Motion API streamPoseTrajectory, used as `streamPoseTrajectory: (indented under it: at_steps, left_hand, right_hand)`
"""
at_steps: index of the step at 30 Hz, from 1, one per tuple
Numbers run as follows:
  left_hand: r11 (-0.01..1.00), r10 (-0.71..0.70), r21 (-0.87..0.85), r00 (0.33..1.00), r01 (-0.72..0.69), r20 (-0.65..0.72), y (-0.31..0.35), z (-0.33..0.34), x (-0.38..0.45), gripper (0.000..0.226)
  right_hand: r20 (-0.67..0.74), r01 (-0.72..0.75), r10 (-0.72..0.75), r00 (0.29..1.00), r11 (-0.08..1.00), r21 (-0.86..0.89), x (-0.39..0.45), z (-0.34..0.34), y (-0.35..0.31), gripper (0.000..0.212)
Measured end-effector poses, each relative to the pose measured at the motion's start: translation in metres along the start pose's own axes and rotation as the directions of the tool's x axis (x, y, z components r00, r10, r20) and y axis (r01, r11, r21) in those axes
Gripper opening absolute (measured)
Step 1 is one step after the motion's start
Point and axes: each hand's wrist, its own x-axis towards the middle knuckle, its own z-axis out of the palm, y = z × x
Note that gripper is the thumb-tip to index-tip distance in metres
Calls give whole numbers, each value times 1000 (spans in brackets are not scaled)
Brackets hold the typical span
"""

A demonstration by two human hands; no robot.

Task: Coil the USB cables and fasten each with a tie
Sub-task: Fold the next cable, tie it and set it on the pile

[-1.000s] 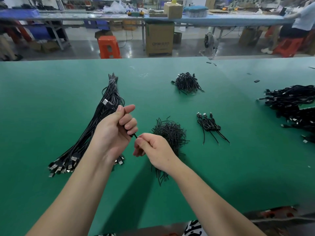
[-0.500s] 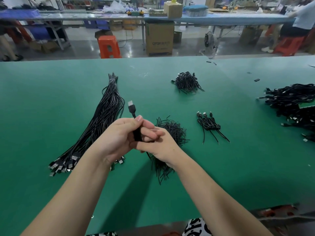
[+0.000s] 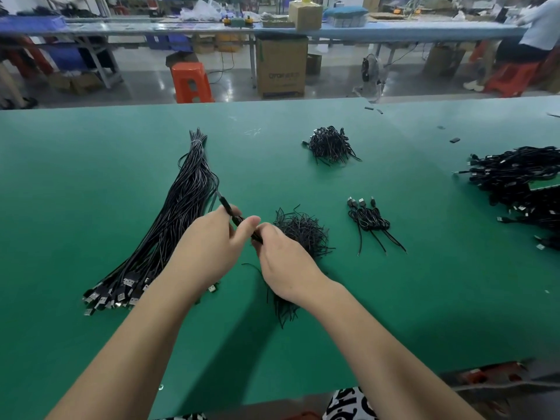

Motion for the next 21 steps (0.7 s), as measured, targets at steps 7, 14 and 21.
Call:
streamPoseTrajectory:
  at_steps: [7, 14, 21]
  left_hand:
    - [990, 90, -116, 990, -78, 106, -7, -3, 9, 30]
    - [989, 81, -138, 979, -55, 189, -12, 3, 19, 19]
    - [958, 101, -284, 963, -27, 250, -20, 6, 22, 20]
  right_hand:
    - [76, -64, 60, 995, 996, 57, 0, 3, 2, 21]
    - [175, -142, 97, 980, 953, 268, 4, 14, 7, 19]
    - [209, -185, 94, 973, 860, 475, 5, 9, 12, 27]
